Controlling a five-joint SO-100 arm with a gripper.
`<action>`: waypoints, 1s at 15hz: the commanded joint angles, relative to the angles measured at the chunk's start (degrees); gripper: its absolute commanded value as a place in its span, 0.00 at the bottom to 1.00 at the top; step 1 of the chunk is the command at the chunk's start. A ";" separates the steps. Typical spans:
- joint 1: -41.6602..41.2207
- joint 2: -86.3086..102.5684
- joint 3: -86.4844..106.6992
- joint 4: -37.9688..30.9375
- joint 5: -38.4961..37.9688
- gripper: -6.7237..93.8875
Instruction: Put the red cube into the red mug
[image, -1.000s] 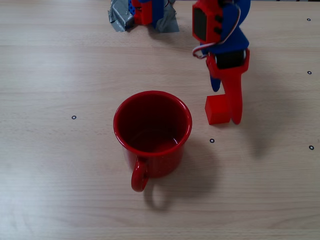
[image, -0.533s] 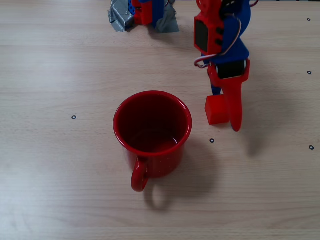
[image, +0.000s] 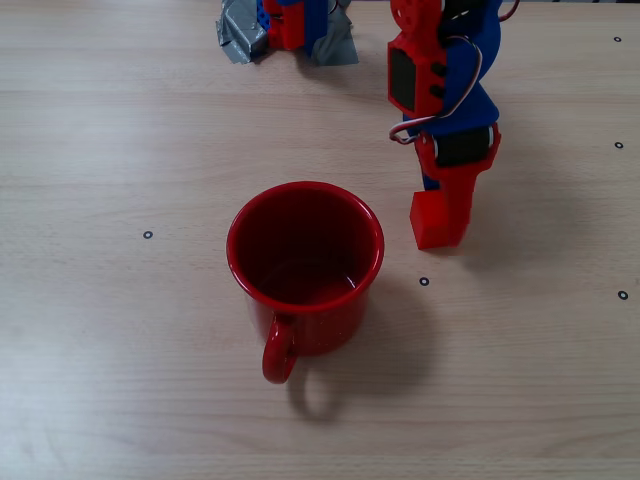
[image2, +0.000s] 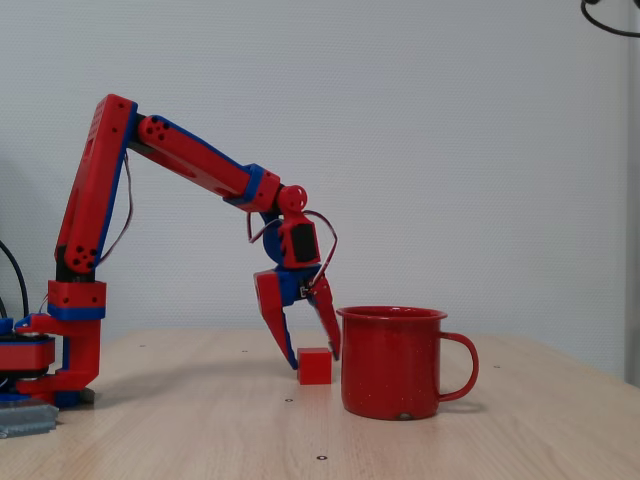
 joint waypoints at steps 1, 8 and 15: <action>0.09 2.90 -2.37 -0.70 -0.18 0.18; 0.53 3.25 -4.48 2.99 1.49 0.07; 2.72 5.71 -27.86 30.23 -2.02 0.07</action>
